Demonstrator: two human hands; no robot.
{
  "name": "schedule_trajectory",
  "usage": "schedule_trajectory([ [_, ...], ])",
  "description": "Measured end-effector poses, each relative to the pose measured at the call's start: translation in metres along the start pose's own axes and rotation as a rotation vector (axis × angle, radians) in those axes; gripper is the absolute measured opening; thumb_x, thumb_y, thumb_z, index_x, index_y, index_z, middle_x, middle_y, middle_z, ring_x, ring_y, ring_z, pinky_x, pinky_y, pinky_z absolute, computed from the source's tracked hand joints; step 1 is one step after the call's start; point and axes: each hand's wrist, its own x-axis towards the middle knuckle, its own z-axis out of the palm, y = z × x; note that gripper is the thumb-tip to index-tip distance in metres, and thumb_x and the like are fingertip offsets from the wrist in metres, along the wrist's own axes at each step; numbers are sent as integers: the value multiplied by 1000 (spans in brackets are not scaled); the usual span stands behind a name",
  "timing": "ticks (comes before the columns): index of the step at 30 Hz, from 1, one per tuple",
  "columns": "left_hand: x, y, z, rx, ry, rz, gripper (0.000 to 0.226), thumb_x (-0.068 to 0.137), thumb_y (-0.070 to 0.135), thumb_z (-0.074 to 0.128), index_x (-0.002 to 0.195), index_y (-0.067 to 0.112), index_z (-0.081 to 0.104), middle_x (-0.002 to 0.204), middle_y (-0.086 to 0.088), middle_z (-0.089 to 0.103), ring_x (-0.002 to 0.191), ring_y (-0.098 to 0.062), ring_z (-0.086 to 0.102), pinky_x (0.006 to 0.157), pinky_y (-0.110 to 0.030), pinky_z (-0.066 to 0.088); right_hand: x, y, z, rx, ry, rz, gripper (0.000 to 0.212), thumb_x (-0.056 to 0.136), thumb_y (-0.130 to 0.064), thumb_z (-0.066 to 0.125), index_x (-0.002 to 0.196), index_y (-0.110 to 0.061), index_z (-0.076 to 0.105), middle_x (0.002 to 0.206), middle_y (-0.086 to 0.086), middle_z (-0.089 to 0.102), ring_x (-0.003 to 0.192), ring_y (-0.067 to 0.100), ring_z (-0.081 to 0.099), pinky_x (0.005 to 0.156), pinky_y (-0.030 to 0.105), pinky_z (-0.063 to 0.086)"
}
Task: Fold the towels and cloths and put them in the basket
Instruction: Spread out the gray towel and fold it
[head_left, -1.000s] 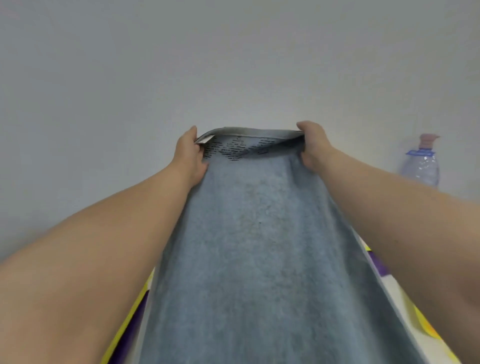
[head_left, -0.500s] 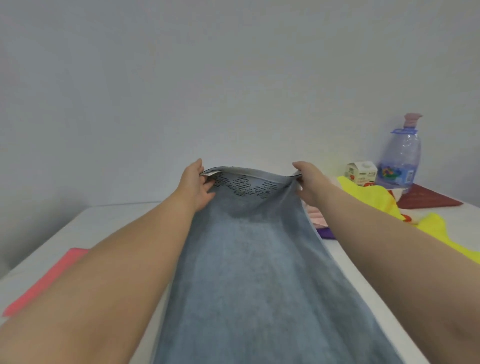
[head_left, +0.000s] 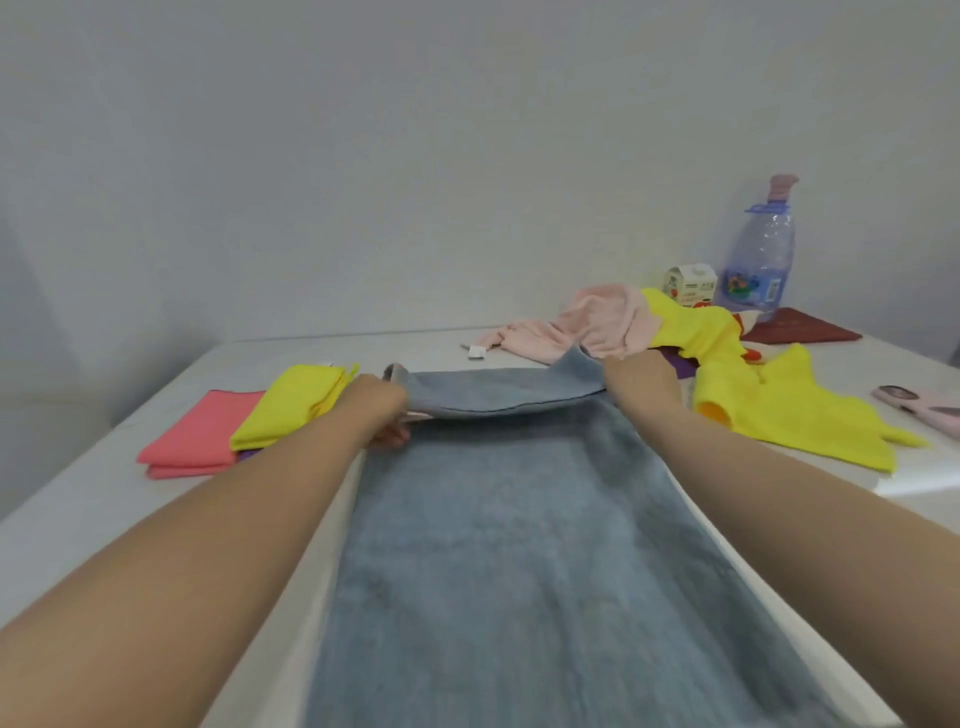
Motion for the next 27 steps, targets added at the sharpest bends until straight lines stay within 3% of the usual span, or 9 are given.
schedule_trajectory([
  [2, -17, -14, 0, 464, -90, 53, 30, 93, 9, 36, 73, 0, 56, 60, -11, 66, 46, -21, 60, 39, -14, 38, -20, 10, 1, -130, -264, 150, 27, 84, -17, 58, 61, -14, 44, 65, 5, 47, 57, 18, 45, 52, 20, 35],
  [3, -22, -18, 1, 675, -72, 140, 29, 93, 9, 37, 81, -2, 61, 77, -14, 68, 63, -25, 65, 47, -17, 42, -30, 16, 2, -210, -402, 189, 26, 89, -19, 50, 65, -14, 42, 71, 5, 48, 65, 20, 47, 57, 22, 36],
  [5, -30, -23, 7, 893, 14, 301, 31, 94, 14, 37, 102, -1, 63, 110, -17, 65, 100, -30, 62, 72, -25, 45, -41, 22, 9, -352, -476, 115, 16, 90, -22, 42, 84, -12, 52, 99, 12, 56, 93, 28, 53, 76, 29, 40],
  [8, -28, -38, 23, 957, 46, 367, 44, 98, 31, 32, 124, 5, 55, 132, -17, 51, 120, -32, 49, 96, -33, 40, -55, 28, 15, -508, -518, -16, 37, 91, -34, 41, 121, -16, 53, 136, 16, 39, 118, 35, 45, 96, 37, 39],
  [10, -22, -55, 36, 992, 25, 307, 60, 98, 45, 27, 143, 7, 33, 148, -18, 32, 135, -34, 32, 110, -41, 31, -57, 33, 19, -561, -568, -60, 41, 92, -40, 37, 128, -20, 46, 148, 15, 22, 127, 36, 36, 105, 42, 36],
  [13, -13, -68, 46, 947, 74, 277, 69, 98, 51, 21, 151, 8, 11, 157, -14, 14, 143, -30, 12, 114, -44, 18, -52, 42, 28, -581, -605, -86, 49, 96, -42, 29, 139, -22, 32, 156, 13, 9, 139, 35, 23, 112, 46, 27],
  [17, 5, -66, 50, 904, 138, 302, 68, 98, 50, 20, 151, 8, 9, 158, -13, 12, 145, -28, 8, 116, -44, 12, -42, 46, 43, -572, -585, -109, 53, 98, -42, 20, 148, -24, 20, 158, 10, 9, 145, 29, 10, 115, 46, 15],
  [27, 66, -50, 53, 827, 195, 334, 68, 96, 47, 25, 150, 7, 16, 157, -13, 18, 144, -27, 13, 116, -44, 15, 0, 37, 81, -553, -509, -118, 54, 95, -38, 21, 147, -23, 23, 157, 8, 15, 143, 27, 17, 113, 46, 18],
])
